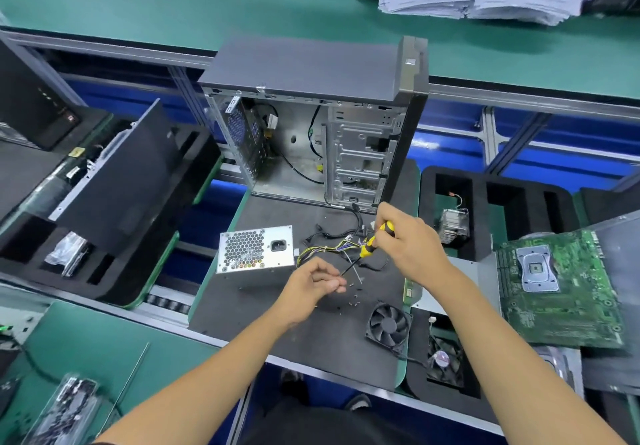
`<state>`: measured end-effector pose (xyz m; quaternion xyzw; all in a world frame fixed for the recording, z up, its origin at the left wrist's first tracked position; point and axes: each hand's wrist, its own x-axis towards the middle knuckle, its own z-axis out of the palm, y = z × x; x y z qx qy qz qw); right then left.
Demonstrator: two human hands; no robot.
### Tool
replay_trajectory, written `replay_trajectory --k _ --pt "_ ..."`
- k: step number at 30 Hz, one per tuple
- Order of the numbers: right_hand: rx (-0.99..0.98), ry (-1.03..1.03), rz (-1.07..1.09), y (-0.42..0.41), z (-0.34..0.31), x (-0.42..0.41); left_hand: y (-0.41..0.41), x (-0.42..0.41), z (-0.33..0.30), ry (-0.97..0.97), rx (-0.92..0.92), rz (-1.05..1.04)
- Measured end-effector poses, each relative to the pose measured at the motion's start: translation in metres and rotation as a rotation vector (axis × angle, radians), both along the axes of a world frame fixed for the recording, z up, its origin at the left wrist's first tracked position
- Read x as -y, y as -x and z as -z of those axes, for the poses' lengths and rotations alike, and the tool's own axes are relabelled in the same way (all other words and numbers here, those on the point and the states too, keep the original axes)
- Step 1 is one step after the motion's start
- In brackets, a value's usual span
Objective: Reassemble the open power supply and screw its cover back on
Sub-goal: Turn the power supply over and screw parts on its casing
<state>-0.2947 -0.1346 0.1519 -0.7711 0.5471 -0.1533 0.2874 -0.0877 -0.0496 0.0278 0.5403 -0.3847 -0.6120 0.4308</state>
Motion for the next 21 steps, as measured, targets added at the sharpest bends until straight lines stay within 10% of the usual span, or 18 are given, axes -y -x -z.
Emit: replay_trajectory --k 21 --pt "0.05 0.004 -0.018 -0.042 -0.038 0.006 -0.022 0.002 -0.029 0.059 -0.13 -0.049"
